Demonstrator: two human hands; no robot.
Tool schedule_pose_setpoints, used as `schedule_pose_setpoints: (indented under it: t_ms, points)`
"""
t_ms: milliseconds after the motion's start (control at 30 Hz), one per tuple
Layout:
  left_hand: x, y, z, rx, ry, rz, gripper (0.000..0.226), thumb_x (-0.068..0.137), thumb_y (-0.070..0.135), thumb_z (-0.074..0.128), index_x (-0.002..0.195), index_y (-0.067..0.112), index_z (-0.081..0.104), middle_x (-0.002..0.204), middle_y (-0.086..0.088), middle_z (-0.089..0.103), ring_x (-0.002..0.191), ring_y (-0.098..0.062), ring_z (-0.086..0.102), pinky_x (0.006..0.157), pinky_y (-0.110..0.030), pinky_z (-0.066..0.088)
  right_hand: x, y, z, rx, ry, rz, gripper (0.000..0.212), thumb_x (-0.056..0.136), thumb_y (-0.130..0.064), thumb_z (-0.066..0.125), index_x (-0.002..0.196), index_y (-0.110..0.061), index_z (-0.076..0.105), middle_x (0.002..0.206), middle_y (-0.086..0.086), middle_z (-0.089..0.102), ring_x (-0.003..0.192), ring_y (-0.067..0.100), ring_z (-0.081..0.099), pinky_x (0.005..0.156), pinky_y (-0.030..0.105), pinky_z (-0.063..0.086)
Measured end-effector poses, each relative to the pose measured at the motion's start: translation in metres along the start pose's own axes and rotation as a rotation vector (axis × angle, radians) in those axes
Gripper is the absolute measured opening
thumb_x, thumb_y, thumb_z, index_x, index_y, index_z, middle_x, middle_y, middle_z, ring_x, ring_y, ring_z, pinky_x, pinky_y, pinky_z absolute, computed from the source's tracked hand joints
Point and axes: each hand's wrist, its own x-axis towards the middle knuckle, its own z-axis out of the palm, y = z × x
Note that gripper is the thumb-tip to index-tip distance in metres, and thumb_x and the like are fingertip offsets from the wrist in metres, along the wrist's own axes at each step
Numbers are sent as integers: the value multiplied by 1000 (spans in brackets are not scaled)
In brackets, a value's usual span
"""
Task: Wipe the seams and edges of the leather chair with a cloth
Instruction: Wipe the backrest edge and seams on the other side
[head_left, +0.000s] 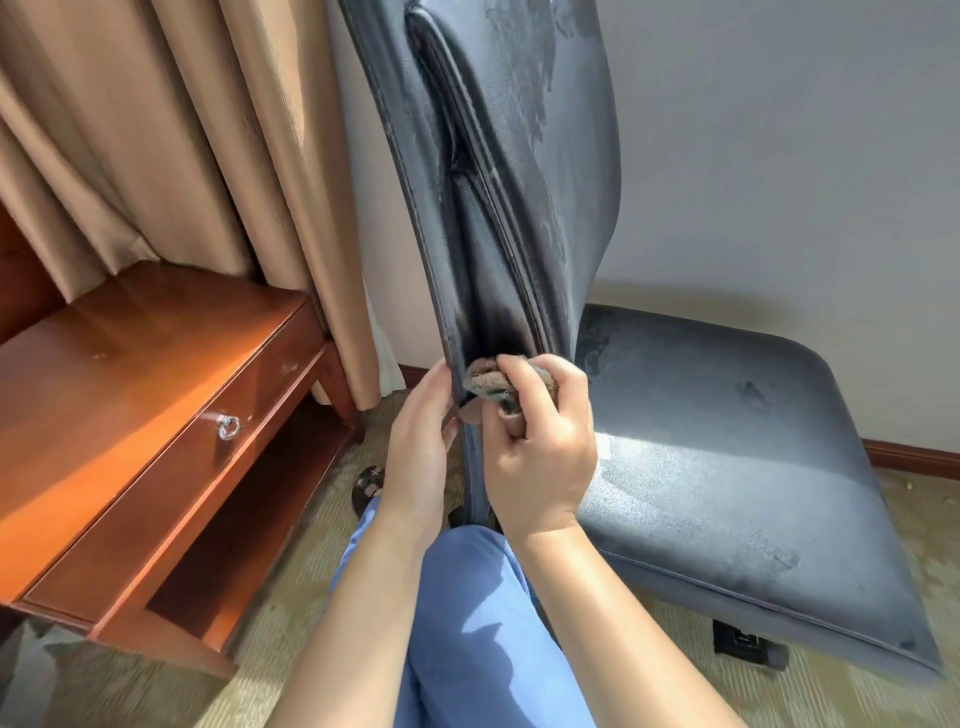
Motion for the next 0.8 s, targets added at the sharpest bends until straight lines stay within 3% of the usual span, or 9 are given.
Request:
schedule_pose_setpoints:
  t_ms: [133,233,400,500,567,667,800]
  points:
    - [0,-2,-2,-12,28,-37,33,102,29,39,124,23,63,122,8,67,117,-4,59,109,-35,39,0,1,11,-186,-78,-69,39,73,-20,52,107,-21,69,112,1,46,87,23,49,50,27,45]
    - [-1,-2,-3,15,21,-19,33,102,29,40,124,25,63,123,7,67,118,-7,59,110,-37,38,-21,14,14,-347,-192,-78,45,73,-22,52,115,-24,67,107,5,47,79,24,47,45,26,41]
    - [-3,-3,0,55,-11,31,33,103,26,37,119,32,65,120,11,68,114,-2,60,98,-30,43,-52,38,7,-377,-403,62,44,50,-11,79,92,-24,73,92,6,57,69,26,58,35,27,40]
    - [-3,-3,0,57,-11,23,32,103,29,38,119,34,65,120,11,67,115,-3,60,100,-31,43,-41,29,-3,-262,-252,81,33,62,-15,57,91,-20,72,95,7,59,72,27,62,40,27,42]
    - [-3,-3,-1,50,2,9,31,103,29,39,116,34,67,116,12,69,112,-2,62,98,-30,44,-23,14,-7,-196,-127,38,37,68,-19,46,94,-19,72,99,6,59,75,26,62,45,25,43]
    - [-2,0,1,29,9,2,31,103,27,39,114,29,68,113,10,71,108,-1,63,98,-32,46,3,-3,-5,-109,-19,-18,35,72,-18,51,101,-20,71,110,-1,48,86,23,59,55,23,44]
    - [2,-3,-5,30,23,-42,33,102,32,39,127,32,61,126,13,64,120,-2,56,110,-39,38,4,2,13,-234,-99,-104,45,73,-10,58,115,-23,67,117,3,40,87,26,49,51,29,50]
